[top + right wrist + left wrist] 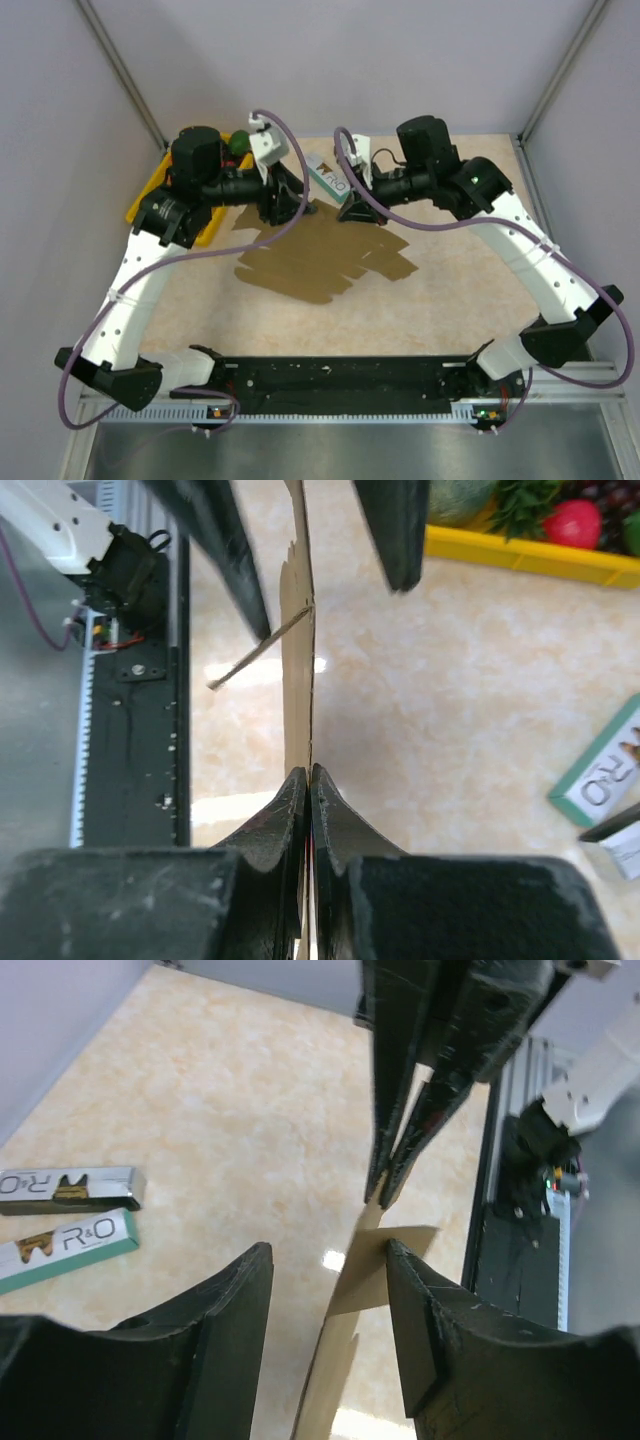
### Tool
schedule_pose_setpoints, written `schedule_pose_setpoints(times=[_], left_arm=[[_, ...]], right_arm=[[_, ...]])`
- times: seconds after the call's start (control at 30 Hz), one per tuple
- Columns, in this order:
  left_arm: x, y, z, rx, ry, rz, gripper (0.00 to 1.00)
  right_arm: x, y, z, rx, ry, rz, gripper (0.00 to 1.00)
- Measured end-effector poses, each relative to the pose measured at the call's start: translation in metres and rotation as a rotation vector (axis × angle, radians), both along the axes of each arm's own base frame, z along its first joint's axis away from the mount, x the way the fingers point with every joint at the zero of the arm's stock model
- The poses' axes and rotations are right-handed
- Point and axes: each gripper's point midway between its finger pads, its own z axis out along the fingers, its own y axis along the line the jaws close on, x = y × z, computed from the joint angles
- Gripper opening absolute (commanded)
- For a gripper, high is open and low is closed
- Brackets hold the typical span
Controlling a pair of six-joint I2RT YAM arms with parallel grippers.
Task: Fold the paper box
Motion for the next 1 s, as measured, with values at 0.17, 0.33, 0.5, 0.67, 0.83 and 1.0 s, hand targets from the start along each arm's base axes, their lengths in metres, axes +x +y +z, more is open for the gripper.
schedule_pose_setpoints(times=[0.17,0.33,0.5,0.67,0.83,1.0], left_arm=[[0.049,0.015,0.031,-0.070,0.004,0.079,0.47],[0.072,-0.001,0.042,-0.086,-0.007,-0.017,0.43],[0.074,-0.006,0.031,-0.063,0.005,-0.128,0.42],[0.082,0.010,0.035,-0.109,0.006,-0.113,0.55],[0.081,0.018,0.051,-0.176,0.028,-0.134,0.52],[0.069,0.015,0.053,-0.198,0.051,-0.203,0.42]], right_arm=[[0.025,0.000,0.008,0.010,-0.074,0.022,0.00],[0.044,0.007,0.023,0.039,-0.113,0.065,0.00],[0.067,0.008,0.033,0.084,-0.108,0.098,0.00],[0.074,-0.002,0.023,0.070,-0.075,0.089,0.00],[0.074,-0.006,0.004,0.041,-0.033,0.086,0.00],[0.072,-0.009,0.001,0.033,-0.014,0.085,0.00]])
